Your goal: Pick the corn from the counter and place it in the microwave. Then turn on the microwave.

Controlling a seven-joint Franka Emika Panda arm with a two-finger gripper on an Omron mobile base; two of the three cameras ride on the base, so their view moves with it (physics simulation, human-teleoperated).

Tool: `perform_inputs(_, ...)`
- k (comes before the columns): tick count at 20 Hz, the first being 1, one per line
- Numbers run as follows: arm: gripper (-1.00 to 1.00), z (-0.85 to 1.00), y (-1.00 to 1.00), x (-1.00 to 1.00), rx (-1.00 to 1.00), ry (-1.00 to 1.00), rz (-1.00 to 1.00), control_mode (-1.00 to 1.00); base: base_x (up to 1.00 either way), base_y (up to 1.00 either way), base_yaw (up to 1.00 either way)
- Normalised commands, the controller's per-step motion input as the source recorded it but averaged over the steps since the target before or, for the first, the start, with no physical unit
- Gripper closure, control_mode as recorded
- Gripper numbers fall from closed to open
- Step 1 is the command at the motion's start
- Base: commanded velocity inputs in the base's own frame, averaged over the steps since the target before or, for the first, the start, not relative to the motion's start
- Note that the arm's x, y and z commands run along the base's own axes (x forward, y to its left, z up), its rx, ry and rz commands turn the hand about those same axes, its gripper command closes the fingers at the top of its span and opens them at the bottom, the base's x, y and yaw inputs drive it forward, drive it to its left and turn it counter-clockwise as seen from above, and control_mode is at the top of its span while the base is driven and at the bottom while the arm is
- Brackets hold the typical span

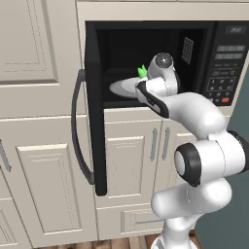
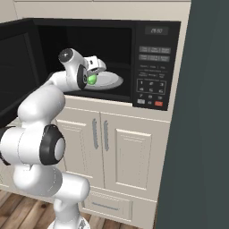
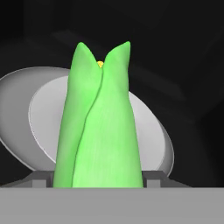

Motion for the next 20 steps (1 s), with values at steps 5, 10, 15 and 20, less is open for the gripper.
perform_inputs(5, 1.00, -0.02, 0.00, 0.04, 0.00, 0.00, 0.00, -1.00, 0.00, 0.00, 0.00)
perform_inputs(10, 1.00, -0.01, 0.00, 0.03, 0.00, 0.00, 0.00, -1.00, 0.00, 0.00, 0.00)
perform_inputs(15, 1.00, 0.00, 0.00, 0.02, 0.00, 0.00, 0.00, -1.00, 0.00, 0.00, 0.00)
perform_inputs(20, 1.00, 0.00, 0.00, 0.04, 0.00, 0.00, 0.00, -1.00, 0.00, 0.00, 0.00)
